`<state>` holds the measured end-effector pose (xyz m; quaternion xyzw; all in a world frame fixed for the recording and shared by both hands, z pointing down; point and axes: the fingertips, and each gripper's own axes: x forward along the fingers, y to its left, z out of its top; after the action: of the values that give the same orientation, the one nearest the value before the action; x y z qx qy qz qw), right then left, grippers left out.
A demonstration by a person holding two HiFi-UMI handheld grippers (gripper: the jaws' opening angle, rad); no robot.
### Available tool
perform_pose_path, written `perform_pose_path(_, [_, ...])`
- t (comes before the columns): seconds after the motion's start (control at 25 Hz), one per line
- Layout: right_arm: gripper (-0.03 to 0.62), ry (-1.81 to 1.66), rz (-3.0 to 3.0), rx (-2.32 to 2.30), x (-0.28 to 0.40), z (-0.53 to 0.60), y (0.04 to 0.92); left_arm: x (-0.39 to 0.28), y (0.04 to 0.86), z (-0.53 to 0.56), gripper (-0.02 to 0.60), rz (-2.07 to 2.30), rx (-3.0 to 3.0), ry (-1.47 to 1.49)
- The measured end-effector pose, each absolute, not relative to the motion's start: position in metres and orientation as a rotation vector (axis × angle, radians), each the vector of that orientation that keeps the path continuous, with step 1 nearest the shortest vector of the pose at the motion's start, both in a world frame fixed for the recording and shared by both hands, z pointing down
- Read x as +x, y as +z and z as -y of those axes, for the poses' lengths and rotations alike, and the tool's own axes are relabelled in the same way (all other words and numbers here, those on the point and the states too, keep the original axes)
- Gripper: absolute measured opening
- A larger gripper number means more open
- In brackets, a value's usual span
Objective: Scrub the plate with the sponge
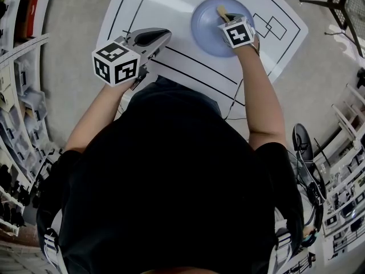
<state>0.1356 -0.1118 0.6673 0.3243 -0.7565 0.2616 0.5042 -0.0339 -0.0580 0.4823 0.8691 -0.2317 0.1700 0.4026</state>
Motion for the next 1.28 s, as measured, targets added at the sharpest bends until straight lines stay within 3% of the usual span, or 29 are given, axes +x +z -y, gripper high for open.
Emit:
perform_pose_path(0.6, [0.037, 0.73, 1.724, 0.897, 0.19, 0.093, 0.666, -0.027, 0.479, 0.056, 0.025, 0.562, 2.209, 0.434])
perform_pose_path(1.28, [0.037, 0.841, 1.707, 0.944, 0.196, 0.044, 0.67, -0.032, 0.461, 0.054, 0.025, 0.572, 2.253, 0.424])
